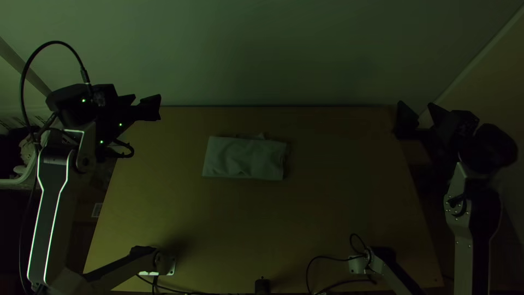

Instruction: Fold the t-shirt

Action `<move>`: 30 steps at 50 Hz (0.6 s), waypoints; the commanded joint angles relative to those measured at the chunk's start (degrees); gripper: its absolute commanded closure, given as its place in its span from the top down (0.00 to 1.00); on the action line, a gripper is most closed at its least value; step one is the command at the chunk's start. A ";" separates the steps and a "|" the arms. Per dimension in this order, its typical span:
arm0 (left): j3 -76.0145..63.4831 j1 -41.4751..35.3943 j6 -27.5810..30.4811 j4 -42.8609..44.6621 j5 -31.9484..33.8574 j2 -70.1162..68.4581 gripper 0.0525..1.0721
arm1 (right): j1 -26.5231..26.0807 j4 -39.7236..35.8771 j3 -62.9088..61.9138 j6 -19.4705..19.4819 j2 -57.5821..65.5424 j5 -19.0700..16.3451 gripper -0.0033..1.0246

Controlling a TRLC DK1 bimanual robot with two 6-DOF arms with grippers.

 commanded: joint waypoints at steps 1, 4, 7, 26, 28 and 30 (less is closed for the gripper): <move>-6.39 2.67 0.86 2.67 0.16 -8.61 0.96 | 0.55 1.54 -0.35 -3.31 -4.63 0.36 0.96; -10.17 4.17 0.16 4.34 -0.28 -13.71 0.96 | 0.46 4.00 -2.28 -5.42 -7.36 0.36 0.96; -14.21 4.87 -0.28 5.13 -1.07 -18.90 0.96 | 0.46 5.58 -4.57 -6.74 -10.08 0.36 0.96; -37.85 10.67 -1.07 10.06 -4.59 -52.47 0.96 | 0.90 16.66 -29.71 -10.60 -34.08 0.36 0.96; -40.84 10.58 -0.63 11.11 -4.59 -55.99 0.96 | 0.90 16.92 -32.25 -10.96 -36.89 0.36 0.96; -43.65 10.67 0.60 11.81 -4.59 -59.15 0.96 | 0.82 17.45 -35.07 -11.92 -39.70 0.36 0.96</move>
